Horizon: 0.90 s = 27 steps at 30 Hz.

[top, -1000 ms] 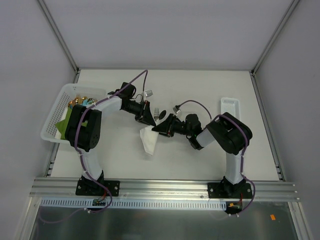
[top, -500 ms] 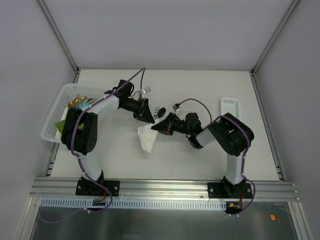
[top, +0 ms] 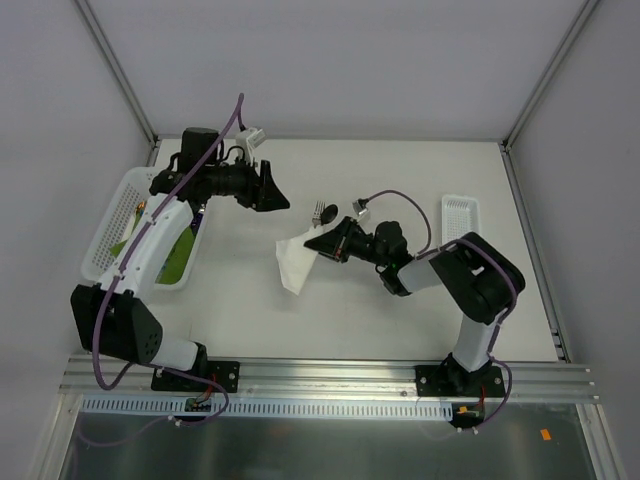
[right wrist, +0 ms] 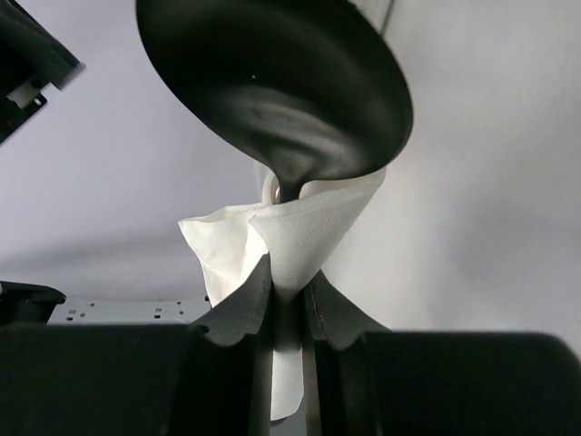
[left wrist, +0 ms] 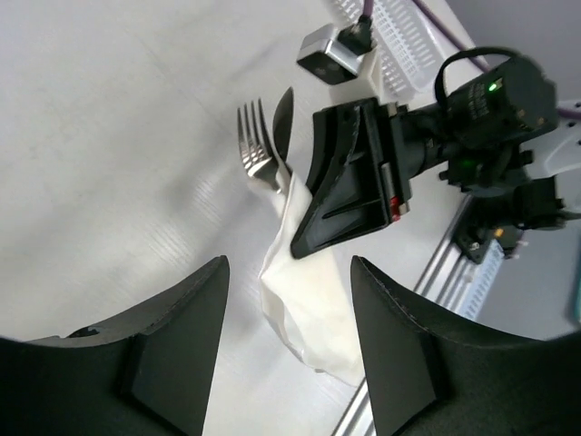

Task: Place the utensils on the paper napkin and roll it up

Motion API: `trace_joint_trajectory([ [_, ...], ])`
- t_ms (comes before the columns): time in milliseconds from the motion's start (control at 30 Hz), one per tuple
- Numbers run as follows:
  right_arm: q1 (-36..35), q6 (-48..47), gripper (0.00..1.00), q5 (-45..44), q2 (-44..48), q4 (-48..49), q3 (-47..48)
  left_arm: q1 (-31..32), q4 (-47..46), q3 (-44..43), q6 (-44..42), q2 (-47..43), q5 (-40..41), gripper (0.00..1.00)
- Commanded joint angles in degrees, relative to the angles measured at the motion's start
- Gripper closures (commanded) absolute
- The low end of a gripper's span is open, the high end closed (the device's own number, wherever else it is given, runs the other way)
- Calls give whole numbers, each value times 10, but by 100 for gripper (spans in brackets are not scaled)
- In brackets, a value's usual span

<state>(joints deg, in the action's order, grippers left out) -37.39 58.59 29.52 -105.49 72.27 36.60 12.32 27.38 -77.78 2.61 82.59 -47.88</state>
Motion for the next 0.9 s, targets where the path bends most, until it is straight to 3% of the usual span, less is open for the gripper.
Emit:
trace_joint_trajectory([
  [0, -1, -38, 100, -50, 78, 23, 6, 29, 71, -14, -110, -65, 79, 44],
  [200, -10, -117, 100, -127, 184, -183, 14, 128, 87, 61, -174, -132, 190, 44],
  [267, -18, -145, 100, -156, 220, -273, 30, 149, 87, 62, -177, -143, 203, 44],
  [400, -33, -181, 100, -188, 256, -360, 54, 191, 87, 52, -189, -138, 221, 45],
  [533, -38, -182, 100, -190, 270, -364, 59, 233, 89, 46, -185, -120, 245, 43],
  [667, -41, -175, 100, -191, 282, -356, 58, 232, 89, 59, -155, -101, 247, 43],
  [767, -43, -167, 100, -184, 288, -338, 52, 233, 86, 62, -139, -86, 227, 34],
  [867, -42, -148, 100, -177, 285, -309, 44, 232, 82, 53, -119, -59, 224, 33],
])
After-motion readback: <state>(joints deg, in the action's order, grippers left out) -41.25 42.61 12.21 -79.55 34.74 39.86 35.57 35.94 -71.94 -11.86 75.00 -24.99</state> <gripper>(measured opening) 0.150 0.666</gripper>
